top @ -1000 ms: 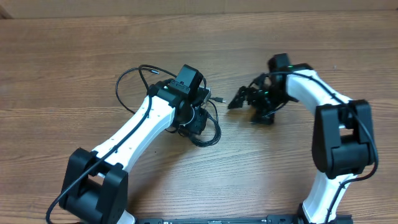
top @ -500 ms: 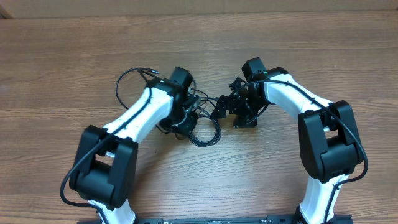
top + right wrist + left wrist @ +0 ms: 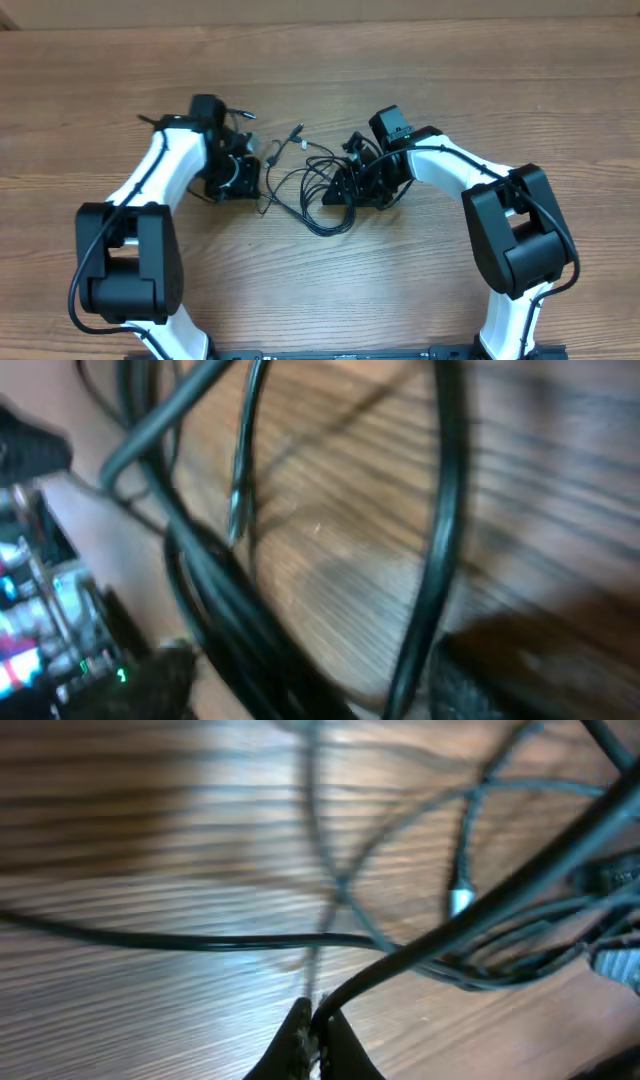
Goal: Untangle cables
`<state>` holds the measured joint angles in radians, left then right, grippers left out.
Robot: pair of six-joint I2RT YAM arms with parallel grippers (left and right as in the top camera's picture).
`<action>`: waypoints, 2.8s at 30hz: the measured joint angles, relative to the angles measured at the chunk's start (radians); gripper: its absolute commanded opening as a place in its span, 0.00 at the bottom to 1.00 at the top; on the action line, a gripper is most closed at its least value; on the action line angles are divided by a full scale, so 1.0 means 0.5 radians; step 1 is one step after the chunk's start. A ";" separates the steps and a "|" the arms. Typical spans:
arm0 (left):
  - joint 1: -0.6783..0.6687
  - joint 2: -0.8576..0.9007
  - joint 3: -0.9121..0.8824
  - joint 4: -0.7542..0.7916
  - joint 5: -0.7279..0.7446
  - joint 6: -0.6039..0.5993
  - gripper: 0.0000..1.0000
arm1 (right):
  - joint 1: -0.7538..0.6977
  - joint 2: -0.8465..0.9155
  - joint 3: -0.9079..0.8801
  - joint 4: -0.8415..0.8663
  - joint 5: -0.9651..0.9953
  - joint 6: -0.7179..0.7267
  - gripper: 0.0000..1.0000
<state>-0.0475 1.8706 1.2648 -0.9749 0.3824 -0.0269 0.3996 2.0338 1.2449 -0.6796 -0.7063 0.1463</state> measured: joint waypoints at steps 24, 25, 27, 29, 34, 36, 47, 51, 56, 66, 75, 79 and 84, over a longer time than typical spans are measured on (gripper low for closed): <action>0.385 -0.050 -0.100 0.243 0.788 0.211 0.05 | -0.365 -0.177 -0.024 -0.142 -0.829 -0.227 0.04; 0.407 -0.079 -0.092 0.272 0.832 0.210 0.05 | -0.383 -0.244 -0.024 -0.176 -0.841 -0.243 0.04; 0.447 -0.171 -0.075 0.321 0.906 0.209 0.05 | -0.393 -0.381 -0.025 -0.216 -0.865 -0.280 0.04; 0.478 -0.273 -0.060 0.352 0.939 0.209 0.05 | -0.391 -0.526 -0.025 -0.222 -0.905 -0.309 0.04; 0.461 -0.413 -0.040 0.323 0.887 0.171 0.05 | -0.388 -0.849 -0.028 -0.055 -1.140 -0.361 0.04; 0.444 -0.412 -0.040 0.273 0.838 0.160 0.06 | -0.388 -0.920 -0.040 0.134 -1.242 -0.330 0.04; 0.202 -0.413 -0.040 0.027 0.659 0.088 0.14 | -0.377 -1.009 -0.097 2.103 -1.399 0.987 0.04; 0.115 -0.413 -0.062 0.017 0.564 0.050 0.59 | -0.424 -1.019 -0.092 2.694 -1.396 1.456 0.04; 0.068 -0.412 -0.082 0.010 0.453 0.043 1.00 | -0.601 -1.025 -0.090 2.603 -1.349 1.696 0.04; 0.068 -0.412 -0.086 0.004 0.195 -0.041 1.00 | -0.966 -1.025 -0.074 1.499 -1.248 1.421 0.04; 0.068 -0.412 -0.092 -0.005 0.092 -0.099 0.99 | -0.993 -1.028 -0.063 0.096 -0.648 0.816 0.04; 0.068 -0.412 -0.094 -0.003 0.086 -0.100 1.00 | -0.923 -1.029 -0.067 -0.282 -0.243 0.647 0.04; 0.068 -0.412 -0.094 -0.003 0.085 -0.106 1.00 | -0.727 -1.029 -0.122 -0.391 0.082 0.580 0.04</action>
<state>-0.0135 1.6646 1.2179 -0.9764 0.4248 -0.0799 0.0360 1.5192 1.1839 -0.8749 -0.6651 0.4362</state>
